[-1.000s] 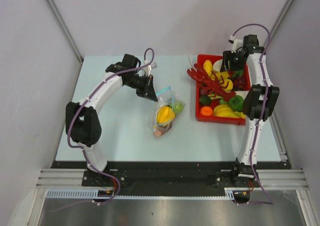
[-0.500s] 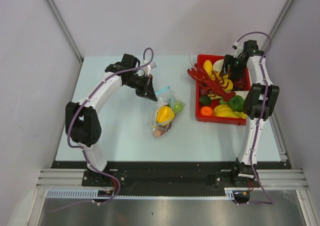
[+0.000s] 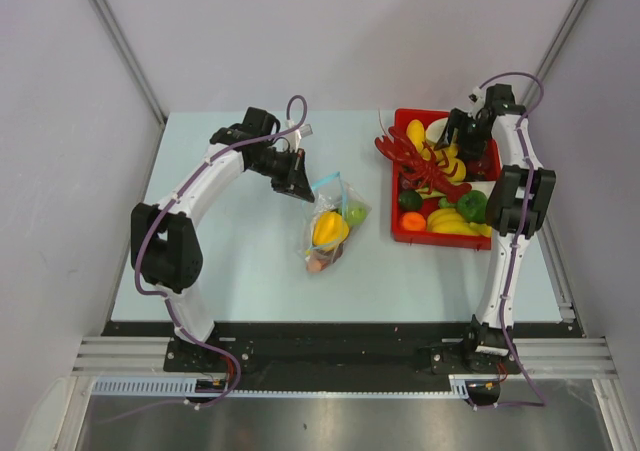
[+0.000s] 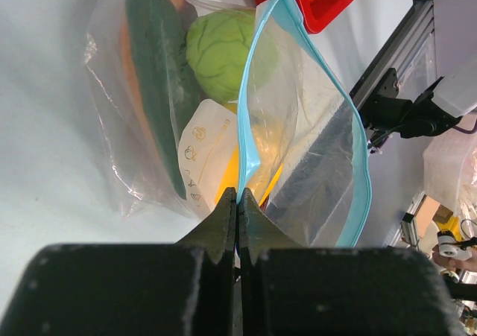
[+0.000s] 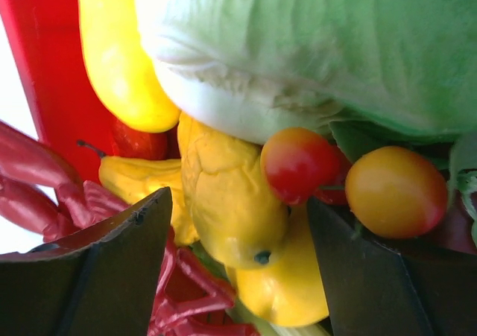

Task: Place the food in the zip-top bag and seal the zipper
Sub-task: Pick up the fake fruit from the bin, then place the fake fruit in the zipper food storage bag.

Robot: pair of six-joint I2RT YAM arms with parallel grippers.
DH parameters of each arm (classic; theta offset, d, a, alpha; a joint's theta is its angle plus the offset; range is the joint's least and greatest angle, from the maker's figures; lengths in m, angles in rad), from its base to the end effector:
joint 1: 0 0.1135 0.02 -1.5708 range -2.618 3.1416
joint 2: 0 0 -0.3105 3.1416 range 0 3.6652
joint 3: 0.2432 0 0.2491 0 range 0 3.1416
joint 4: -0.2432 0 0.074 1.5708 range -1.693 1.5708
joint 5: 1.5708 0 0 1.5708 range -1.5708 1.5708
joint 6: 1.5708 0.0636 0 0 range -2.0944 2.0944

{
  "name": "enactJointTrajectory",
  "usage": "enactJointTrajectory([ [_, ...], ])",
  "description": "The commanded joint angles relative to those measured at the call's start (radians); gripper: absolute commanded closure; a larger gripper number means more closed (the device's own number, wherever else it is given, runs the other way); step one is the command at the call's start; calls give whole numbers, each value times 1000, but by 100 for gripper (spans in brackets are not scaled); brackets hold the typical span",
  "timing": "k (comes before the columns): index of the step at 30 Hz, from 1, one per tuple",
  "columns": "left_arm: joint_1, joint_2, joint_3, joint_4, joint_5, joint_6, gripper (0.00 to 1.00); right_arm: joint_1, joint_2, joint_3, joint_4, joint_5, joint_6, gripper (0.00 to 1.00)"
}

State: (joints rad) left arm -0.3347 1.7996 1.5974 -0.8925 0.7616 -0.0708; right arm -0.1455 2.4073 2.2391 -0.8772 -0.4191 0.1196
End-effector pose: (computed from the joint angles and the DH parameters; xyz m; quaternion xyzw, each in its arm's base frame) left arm 0.3580 -0.1710 0.3194 0.2056 0.8828 -0.3979 0.1417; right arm 0.5629 -0.0563 0.2259 0.0713 0.9434 0.1976 0.2566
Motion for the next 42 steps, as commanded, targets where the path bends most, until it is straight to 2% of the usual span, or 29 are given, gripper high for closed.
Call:
enactJointTrajectory([
  [1, 8, -9, 18, 18, -4, 5, 100, -5, 16, 40, 21, -24, 41, 26],
  [13, 8, -17, 13, 26, -2, 5, 100, -35, -68, 34, 24, -67, 55, 60],
  [21, 8, -40, -23, 27, 4, 8, 100, -40, -236, -48, 58, -41, 35, 65],
  [25, 8, -58, -42, 33, 13, 5, 100, -35, -312, -90, 109, -15, 20, 75],
  [28, 10, -63, -45, 36, 16, 6, 100, -20, -372, -90, 125, 37, -50, 80],
  [30, 10, -69, -47, 40, 24, 6, 100, -6, -407, -85, 126, 17, -116, 85],
  [33, 10, -91, -62, 69, 33, -3, 100, 40, -473, -61, 72, -120, -228, 95],
  [34, 10, -97, -68, 90, 33, -13, 100, 93, -508, -56, 11, -141, -253, 96],
  [36, 10, -111, -79, 107, 42, -23, 100, 168, -546, -77, -43, -152, -331, 98],
  [37, 10, -112, -79, 109, 47, -30, 100, 252, -569, -96, -84, -152, -351, 99],
  [42, 10, -137, -71, 138, 65, -56, 100, 467, -752, -262, -80, -147, -386, 99],
])
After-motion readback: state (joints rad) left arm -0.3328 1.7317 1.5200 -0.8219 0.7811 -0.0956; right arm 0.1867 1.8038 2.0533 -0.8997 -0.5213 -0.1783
